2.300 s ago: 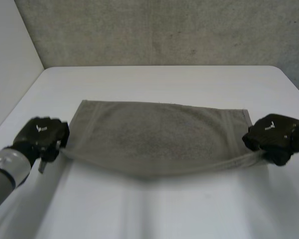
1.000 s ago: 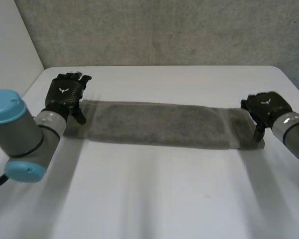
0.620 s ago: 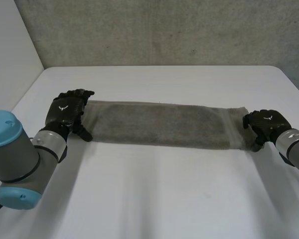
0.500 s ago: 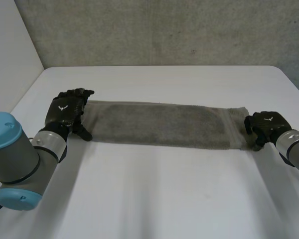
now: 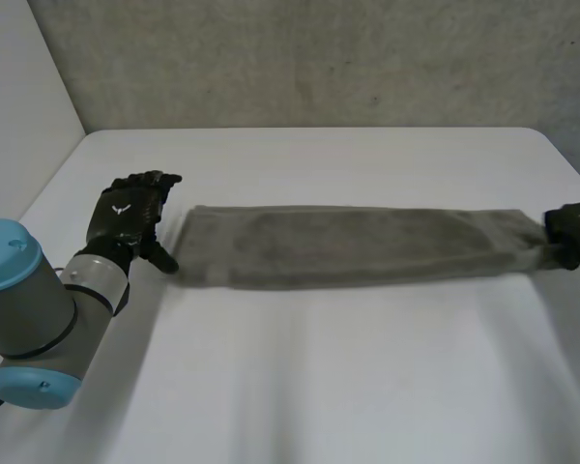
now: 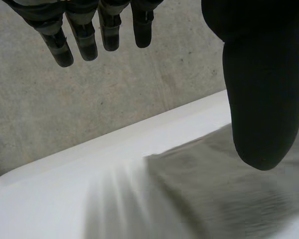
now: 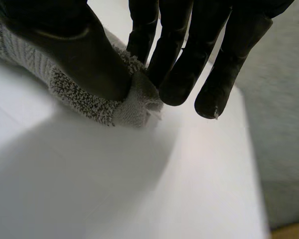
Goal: Fold the towel.
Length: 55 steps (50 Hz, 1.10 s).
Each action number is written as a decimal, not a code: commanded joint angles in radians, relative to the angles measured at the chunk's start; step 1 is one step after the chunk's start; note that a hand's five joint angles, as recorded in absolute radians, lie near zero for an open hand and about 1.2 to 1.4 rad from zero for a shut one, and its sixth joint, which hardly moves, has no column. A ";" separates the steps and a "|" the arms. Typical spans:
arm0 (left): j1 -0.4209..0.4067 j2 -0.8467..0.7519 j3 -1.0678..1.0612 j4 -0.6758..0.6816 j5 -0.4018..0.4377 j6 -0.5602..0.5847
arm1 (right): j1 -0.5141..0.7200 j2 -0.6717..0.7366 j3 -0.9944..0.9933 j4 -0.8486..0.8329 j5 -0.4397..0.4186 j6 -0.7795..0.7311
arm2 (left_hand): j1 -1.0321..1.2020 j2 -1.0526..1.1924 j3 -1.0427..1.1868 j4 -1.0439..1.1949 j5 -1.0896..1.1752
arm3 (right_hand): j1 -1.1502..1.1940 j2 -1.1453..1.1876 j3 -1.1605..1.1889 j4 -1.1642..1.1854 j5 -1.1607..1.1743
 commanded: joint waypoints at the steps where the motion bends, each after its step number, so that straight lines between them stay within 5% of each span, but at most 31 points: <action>1: 0.003 0.012 0.001 0.001 -0.002 0.000 | -0.013 -0.076 -0.110 0.051 0.051 -0.092 | 0.004 0.008 0.008 0.008 -0.028 | 0.082 0.091 0.060 0.063 0.069; 5: 0.003 0.014 0.001 0.001 -0.003 0.000 | 0.161 -0.181 -0.192 0.051 0.062 -0.029 | 0.004 0.008 0.008 0.008 -0.028 | 0.082 0.091 0.060 0.063 0.069; 11: 0.003 0.014 -0.001 0.001 -0.003 0.000 | 0.437 -0.151 -0.266 0.016 0.057 -0.026 | 0.004 0.008 0.008 0.008 -0.028 | 0.082 0.091 0.060 0.063 0.069; 16: 0.000 0.012 -0.001 0.001 -0.003 0.000 | 0.763 0.041 -0.354 -0.096 0.050 -0.101 | 0.004 0.008 0.008 0.008 -0.028 | 0.082 0.091 0.060 0.063 0.069; 23: 0.000 0.011 -0.001 0.001 -0.003 0.000 | 0.953 0.318 -0.421 -0.110 0.047 -0.228 | 0.004 0.008 0.008 0.008 -0.028 | 0.082 0.091 0.060 0.063 0.069; 26: -0.003 0.009 -0.001 0.001 -0.002 0.000 | 0.961 0.356 -0.424 -0.111 0.048 -0.283 | 0.004 0.008 0.008 0.008 -0.028 | 0.031 0.040 0.009 0.012 0.018; 27: -0.003 0.008 -0.001 0.001 -0.002 0.000 | 0.960 0.357 -0.424 -0.113 0.047 -0.294 | 0.004 0.008 0.008 0.008 -0.028 | -0.548 -0.539 -0.570 -0.567 -0.561; 28: -0.003 0.008 -0.001 0.001 -0.002 0.000 | 0.960 0.357 -0.424 -0.113 0.047 -0.294 | 0.004 0.008 0.008 0.008 -0.028 | -0.554 -0.545 -0.576 -0.573 -0.567; 29: -0.005 0.008 -0.001 0.001 -0.002 0.000 | 0.958 0.354 -0.421 -0.117 0.053 -0.287 | 0.004 0.008 0.008 0.008 -0.028 | -1.074 -1.065 -1.096 -1.093 -1.087; 36: -0.012 0.008 0.007 0.010 0.000 0.000 | 0.937 0.169 -0.335 -0.133 0.082 -0.130 | 0.004 0.008 0.008 0.008 -0.028 | -1.139 -1.131 -1.162 -1.158 -1.153; 44: -0.101 -0.005 0.051 0.071 0.000 0.006 | 0.715 -0.118 -0.028 -0.119 0.074 0.251 | 0.007 0.011 0.011 0.011 -0.025 | -1.139 -1.131 -1.162 -1.158 -1.153; 55: -0.209 -0.193 0.195 0.047 -0.005 0.012 | 0.518 -0.112 0.163 -0.114 0.042 0.276 | 0.024 0.029 0.029 0.029 -0.008 | -1.139 -1.131 -1.162 -1.158 -1.153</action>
